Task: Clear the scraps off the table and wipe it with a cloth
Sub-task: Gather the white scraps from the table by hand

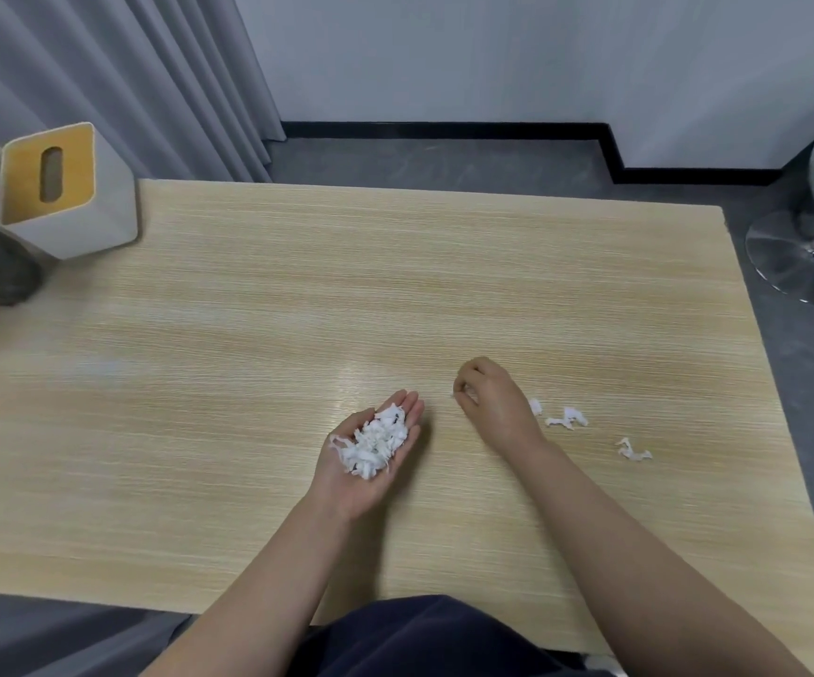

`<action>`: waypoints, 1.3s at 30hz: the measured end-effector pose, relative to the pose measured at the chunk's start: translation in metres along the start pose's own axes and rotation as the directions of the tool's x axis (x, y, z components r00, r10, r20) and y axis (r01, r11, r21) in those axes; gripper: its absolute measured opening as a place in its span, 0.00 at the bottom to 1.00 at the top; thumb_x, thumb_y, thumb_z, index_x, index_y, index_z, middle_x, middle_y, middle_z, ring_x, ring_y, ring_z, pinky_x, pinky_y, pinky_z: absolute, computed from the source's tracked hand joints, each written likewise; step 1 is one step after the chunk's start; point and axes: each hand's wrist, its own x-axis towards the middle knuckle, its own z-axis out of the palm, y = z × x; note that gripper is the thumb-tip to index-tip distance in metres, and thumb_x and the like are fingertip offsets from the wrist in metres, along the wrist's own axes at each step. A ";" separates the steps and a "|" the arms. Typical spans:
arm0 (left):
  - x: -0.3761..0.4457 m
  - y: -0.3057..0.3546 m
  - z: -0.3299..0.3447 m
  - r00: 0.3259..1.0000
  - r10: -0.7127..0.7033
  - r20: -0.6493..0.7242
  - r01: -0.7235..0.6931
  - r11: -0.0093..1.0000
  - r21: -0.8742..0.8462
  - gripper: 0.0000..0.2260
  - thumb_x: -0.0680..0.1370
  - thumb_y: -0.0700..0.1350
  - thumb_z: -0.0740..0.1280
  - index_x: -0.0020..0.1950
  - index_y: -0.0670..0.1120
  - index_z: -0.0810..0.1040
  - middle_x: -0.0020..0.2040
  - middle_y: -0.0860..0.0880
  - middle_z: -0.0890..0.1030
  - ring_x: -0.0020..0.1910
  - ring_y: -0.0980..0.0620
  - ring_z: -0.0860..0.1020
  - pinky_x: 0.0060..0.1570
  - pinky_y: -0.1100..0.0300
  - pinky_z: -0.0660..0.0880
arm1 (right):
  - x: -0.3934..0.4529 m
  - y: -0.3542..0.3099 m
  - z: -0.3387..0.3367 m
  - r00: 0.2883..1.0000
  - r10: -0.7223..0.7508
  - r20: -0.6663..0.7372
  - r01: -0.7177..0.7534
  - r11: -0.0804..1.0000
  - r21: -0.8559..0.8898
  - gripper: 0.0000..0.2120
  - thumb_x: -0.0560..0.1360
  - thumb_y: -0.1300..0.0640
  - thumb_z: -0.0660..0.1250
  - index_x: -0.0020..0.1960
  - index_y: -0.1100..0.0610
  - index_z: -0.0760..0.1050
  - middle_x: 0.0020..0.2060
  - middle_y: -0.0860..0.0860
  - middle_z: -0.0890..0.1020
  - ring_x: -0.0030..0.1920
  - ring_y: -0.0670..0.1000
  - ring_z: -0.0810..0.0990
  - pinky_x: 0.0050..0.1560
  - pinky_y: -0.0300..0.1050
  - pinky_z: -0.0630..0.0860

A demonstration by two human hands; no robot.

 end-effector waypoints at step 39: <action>0.011 -0.006 0.000 0.992 -0.093 0.081 0.090 0.995 0.041 0.32 0.54 0.27 0.77 0.57 0.32 0.78 0.61 0.37 0.78 0.56 0.38 0.79 0.55 0.43 0.74 | -0.050 0.009 -0.034 0.874 0.455 -0.169 -0.435 0.889 0.143 0.07 0.75 0.57 0.68 0.50 0.58 0.79 0.44 0.52 0.80 0.42 0.47 0.74 0.39 0.36 0.62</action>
